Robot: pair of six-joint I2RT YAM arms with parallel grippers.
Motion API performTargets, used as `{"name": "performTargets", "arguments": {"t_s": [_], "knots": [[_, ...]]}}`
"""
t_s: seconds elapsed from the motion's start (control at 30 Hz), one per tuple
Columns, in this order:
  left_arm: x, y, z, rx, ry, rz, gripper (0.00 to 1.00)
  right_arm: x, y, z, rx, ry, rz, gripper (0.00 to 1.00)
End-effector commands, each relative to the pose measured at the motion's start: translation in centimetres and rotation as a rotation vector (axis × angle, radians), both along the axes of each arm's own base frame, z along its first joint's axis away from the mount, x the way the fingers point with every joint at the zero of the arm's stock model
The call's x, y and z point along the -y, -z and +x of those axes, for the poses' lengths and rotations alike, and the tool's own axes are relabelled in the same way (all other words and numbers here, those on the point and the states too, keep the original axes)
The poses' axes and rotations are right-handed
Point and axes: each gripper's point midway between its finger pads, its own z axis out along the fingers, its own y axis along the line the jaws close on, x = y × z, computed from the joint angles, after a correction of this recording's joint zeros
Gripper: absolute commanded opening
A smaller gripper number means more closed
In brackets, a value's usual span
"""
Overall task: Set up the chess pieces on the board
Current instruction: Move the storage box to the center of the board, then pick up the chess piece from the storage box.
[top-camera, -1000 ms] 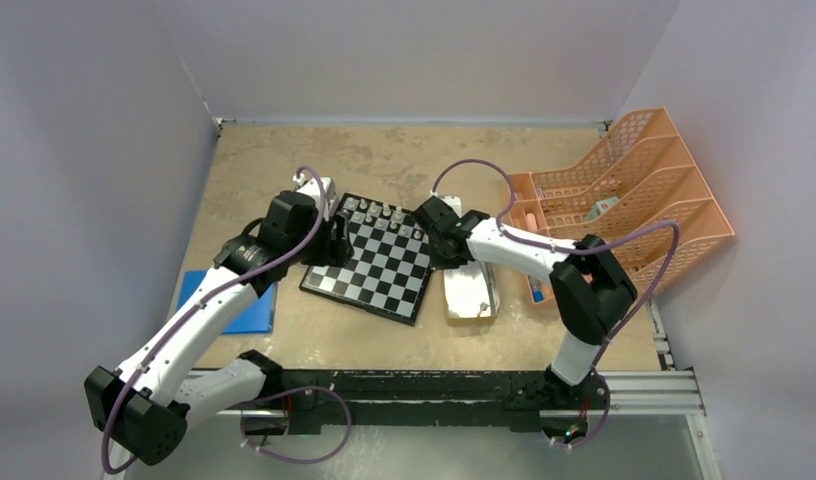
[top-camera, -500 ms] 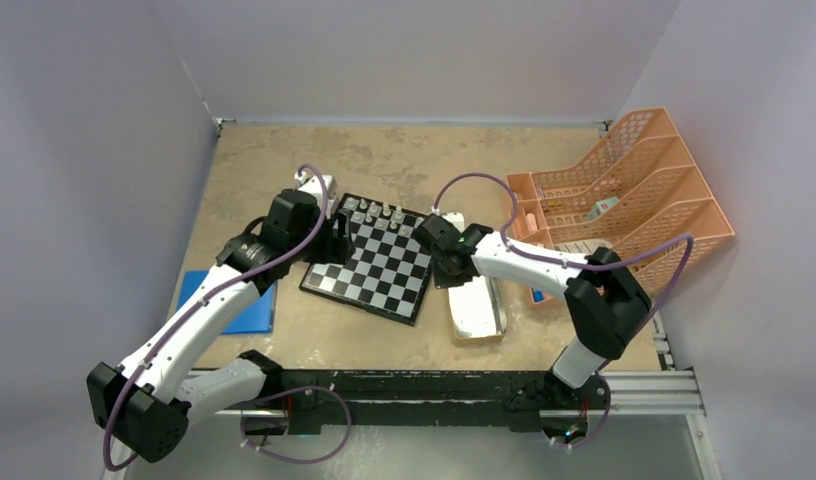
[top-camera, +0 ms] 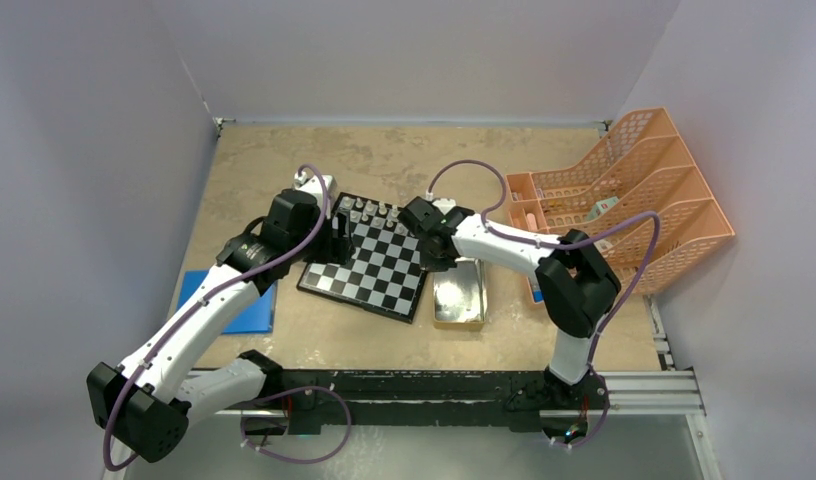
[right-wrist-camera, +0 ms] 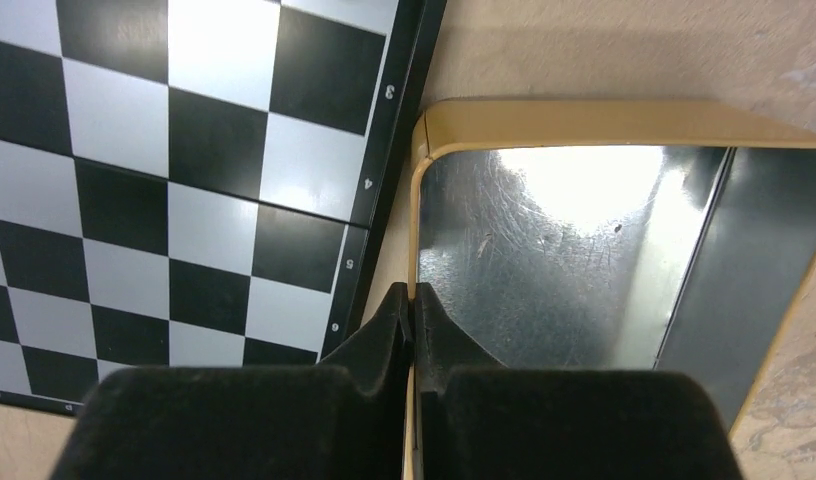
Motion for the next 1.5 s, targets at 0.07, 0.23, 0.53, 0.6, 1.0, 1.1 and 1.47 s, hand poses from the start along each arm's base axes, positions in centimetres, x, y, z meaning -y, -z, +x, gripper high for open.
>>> {"name": "performTargets", "arguments": {"t_s": [0.07,0.23,0.53,0.6,1.0,1.1,1.47], "knots": [[0.3,-2.2,1.1,0.075,0.009,-0.022,0.7,0.1,-1.7,2.0,0.06,0.041,0.008,0.01],[0.4,-2.0,1.1,0.073,0.014,-0.026,0.7,1.1,-2.4,3.6,0.093,0.087,0.017,0.04],[0.6,-1.8,1.3,0.066,0.018,-0.023,0.7,1.2,-2.8,6.8,0.115,0.106,0.024,0.18],[0.7,-1.8,1.4,0.067,0.016,-0.024,0.7,1.1,-3.2,6.9,0.111,0.113,0.022,0.3],[0.9,-1.5,1.6,0.054,0.009,-0.028,0.7,4.1,-6.4,2.1,-0.007,0.388,0.083,0.42],[1.0,-1.3,1.6,0.046,0.013,-0.03,0.7,5.3,-5.8,0.1,-0.062,0.465,0.103,0.44],[1.3,-1.0,1.4,0.036,0.032,-0.037,0.7,7.4,-2.1,-2.5,-0.099,0.56,0.082,0.42]]}}
